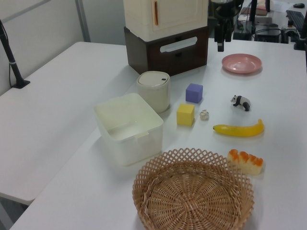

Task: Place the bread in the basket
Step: 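Move the gripper over the bread roll beside the banana, then lower the gripper onto the bread roll and close on it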

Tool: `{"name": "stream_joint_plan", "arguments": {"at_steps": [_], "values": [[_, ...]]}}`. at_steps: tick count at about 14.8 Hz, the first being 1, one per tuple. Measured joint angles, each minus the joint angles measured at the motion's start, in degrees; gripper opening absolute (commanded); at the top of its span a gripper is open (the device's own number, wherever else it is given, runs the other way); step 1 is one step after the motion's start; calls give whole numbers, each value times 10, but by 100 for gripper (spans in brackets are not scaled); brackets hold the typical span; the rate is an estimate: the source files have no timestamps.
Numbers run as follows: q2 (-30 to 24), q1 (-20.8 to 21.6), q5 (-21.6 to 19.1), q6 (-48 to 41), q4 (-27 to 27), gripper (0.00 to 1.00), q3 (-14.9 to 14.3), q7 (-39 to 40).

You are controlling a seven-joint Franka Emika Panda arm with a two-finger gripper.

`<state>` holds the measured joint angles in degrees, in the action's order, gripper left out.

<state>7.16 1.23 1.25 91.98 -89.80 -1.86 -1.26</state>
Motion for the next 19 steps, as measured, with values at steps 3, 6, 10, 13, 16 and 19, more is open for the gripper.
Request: {"name": "stream_joint_plan", "arguments": {"at_steps": [3,6,10,13,16,19], "values": [[0,7,1,0,-6,100,1,0],[-4,13,2,0,-23,100,2,2],[-53,60,5,0,-91,100,5,1],[-133,114,3,7,-160,100,8,-40],[-153,163,-9,85,-240,100,9,-114],[-144,212,-23,194,-320,100,10,-166]]}}
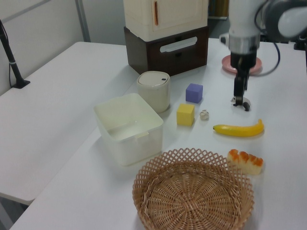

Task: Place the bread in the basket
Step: 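Lower the gripper onto the bread roll and close on it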

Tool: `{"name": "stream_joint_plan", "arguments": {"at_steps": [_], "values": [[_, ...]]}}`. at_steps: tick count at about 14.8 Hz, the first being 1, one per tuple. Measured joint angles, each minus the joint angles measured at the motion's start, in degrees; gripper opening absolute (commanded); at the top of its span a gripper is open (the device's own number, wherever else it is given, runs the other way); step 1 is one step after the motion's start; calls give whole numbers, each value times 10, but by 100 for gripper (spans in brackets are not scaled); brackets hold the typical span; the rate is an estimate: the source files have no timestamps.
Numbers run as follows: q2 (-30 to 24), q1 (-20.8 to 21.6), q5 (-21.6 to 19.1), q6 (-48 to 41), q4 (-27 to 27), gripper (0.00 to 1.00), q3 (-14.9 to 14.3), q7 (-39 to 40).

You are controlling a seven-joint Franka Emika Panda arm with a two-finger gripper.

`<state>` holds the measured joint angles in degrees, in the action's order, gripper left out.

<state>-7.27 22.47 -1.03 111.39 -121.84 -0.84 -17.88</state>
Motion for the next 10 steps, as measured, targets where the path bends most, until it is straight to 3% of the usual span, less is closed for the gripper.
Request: {"name": "stream_joint_plan", "arguments": {"at_steps": [5,10], "values": [[31,23,-53,69,-40,100,6,-8],[77,23,-76,176,-78,100,59,-41]]}}
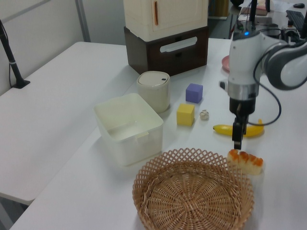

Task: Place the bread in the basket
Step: 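Lower the gripper onto the bread roll and close on it, then lift the bread roll and carry it over the wicker basket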

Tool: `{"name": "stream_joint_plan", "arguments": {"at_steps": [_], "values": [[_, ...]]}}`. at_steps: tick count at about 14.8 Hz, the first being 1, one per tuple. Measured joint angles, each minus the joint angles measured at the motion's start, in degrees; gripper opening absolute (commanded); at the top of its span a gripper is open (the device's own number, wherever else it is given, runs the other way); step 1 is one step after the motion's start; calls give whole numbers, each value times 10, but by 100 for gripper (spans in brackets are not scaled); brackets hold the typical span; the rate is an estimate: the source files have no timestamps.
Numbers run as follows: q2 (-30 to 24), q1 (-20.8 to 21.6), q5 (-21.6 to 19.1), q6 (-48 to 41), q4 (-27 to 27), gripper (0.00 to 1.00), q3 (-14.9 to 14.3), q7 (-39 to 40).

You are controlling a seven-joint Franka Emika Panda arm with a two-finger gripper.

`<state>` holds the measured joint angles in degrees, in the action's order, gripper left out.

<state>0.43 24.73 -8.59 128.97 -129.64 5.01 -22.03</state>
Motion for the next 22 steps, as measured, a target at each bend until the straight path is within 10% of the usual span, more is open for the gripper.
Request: {"name": "stream_joint_plan", "arguments": {"at_steps": [6,13,22], "values": [[45,-1,-1,52,-2,98,40,-44],[63,-13,-1,64,-5,57,56,-57],[-19,-63,-1,-75,19,58,56,-56]]}}
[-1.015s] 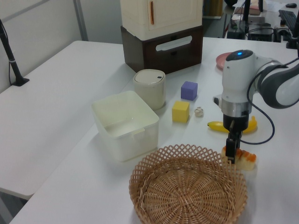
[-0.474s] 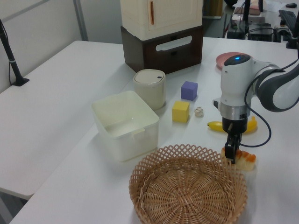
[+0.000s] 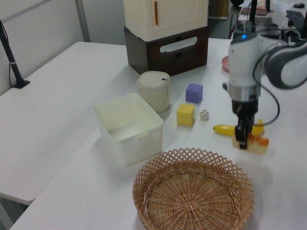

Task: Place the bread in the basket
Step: 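Lift the bread roll and carry it over the wicker basket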

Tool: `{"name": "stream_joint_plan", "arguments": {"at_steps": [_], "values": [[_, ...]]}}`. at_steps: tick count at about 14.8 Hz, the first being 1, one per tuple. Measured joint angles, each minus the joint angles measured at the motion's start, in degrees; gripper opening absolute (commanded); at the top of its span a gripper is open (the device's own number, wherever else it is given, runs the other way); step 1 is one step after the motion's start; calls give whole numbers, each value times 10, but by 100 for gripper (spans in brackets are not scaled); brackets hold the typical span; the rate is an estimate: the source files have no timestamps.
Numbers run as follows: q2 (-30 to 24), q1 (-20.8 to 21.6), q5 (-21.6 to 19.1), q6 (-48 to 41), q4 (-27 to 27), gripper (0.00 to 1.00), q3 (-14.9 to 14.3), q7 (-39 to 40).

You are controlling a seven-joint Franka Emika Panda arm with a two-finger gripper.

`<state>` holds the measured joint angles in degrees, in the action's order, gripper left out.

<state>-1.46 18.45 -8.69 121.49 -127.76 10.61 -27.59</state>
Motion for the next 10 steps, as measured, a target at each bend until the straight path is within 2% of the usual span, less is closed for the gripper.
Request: {"name": "stream_joint_plan", "arguments": {"at_steps": [3,6,10], "values": [[-28,-18,0,-37,57,62,-3,-4],[-17,-12,-1,-38,119,64,0,-49],[79,52,11,-38,261,70,5,-156]]}}
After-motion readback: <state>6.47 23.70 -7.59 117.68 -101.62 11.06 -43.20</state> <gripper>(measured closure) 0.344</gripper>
